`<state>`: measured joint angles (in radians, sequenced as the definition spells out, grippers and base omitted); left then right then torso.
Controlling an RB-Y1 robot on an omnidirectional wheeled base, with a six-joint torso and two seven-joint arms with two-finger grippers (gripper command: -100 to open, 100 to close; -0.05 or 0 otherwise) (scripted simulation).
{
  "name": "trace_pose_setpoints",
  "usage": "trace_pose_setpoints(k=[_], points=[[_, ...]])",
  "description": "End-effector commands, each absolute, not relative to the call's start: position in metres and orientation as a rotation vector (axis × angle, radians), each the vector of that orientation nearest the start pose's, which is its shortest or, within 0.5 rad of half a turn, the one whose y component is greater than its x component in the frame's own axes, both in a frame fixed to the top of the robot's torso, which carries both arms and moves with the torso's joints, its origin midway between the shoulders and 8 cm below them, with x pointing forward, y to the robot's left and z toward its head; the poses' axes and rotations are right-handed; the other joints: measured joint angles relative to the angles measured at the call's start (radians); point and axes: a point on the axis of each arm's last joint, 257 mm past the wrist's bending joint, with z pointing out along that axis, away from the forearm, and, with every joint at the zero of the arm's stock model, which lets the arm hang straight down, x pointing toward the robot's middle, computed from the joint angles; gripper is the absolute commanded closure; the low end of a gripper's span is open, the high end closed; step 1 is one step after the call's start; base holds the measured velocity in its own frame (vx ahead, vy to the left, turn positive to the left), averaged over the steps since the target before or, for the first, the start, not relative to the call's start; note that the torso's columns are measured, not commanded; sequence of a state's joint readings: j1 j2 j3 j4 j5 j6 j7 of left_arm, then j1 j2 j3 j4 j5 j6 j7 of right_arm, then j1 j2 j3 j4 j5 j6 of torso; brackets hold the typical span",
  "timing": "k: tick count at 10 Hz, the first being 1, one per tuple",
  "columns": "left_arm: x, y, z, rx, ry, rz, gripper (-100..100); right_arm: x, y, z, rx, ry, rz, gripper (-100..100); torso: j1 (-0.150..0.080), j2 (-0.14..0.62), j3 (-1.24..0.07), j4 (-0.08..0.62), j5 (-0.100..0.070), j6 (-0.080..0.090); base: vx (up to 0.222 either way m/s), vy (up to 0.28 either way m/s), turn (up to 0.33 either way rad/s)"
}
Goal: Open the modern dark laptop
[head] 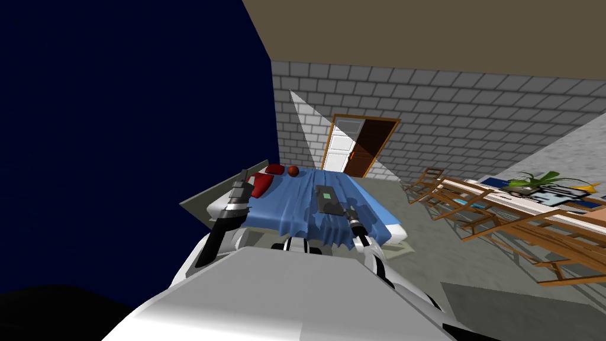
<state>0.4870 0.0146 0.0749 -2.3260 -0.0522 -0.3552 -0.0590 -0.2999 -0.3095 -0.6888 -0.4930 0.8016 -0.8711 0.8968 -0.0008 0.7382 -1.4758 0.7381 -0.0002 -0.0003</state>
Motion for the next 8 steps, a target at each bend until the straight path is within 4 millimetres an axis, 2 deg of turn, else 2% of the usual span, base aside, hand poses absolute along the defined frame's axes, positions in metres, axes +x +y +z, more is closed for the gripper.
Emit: trace_pose_setpoints(k=[1,2,3,4,5,6,8], points=[[0.355,0.300,0.022,-0.655,0.718,-1.119,0,0.509,-0.453,-0.335,0.048,1.580,-0.006,-100,0.002,0.000,0.000,0.000,0.000,0.001,0.007,0.062,-0.109],[0.355,0.300,0.022,-0.655,0.718,-1.119,0,0.509,-0.453,-0.335,0.048,1.580,-0.006,-100,0.002,-0.001,0.000,0.000,0.001,0.000,0.004,0.034,0.057],[0.355,0.300,0.022,-0.655,0.718,-1.119,0,0.517,-0.459,-0.323,0.066,1.563,0.023,-100,0.000,0.000,0.000,0.000,0.000,0.000,0.019,0.057,-0.233],[0.355,0.300,0.022,-0.655,0.718,-1.119,0,0.516,-0.454,-0.329,0.043,1.582,0.026,-100,0.001,-0.001,-0.001,0.000,0.000,0.000,0.008,0.059,0.018],[0.355,0.300,0.022,-0.655,0.718,-1.119,0,0.524,-0.462,-0.311,0.068,1.552,0.056,-100,0.001,0.000,0.000,0.000,0.000,0.000,-0.017,0.086,-0.116],[0.355,0.300,0.022,-0.655,0.718,-1.119,0,0.523,-0.456,-0.320,0.052,1.576,0.063,-100,0.002,0.001,0.001,0.000,0.001,0.001,-0.009,0.080,-0.093],[0.355,0.300,0.022,-0.655,0.718,-1.119,0,0.522,-0.455,-0.320,0.043,1.576,0.060,-100,-0.001,0.000,0.000,0.000,0.000,0.000,0.001,0.024,0.005]])
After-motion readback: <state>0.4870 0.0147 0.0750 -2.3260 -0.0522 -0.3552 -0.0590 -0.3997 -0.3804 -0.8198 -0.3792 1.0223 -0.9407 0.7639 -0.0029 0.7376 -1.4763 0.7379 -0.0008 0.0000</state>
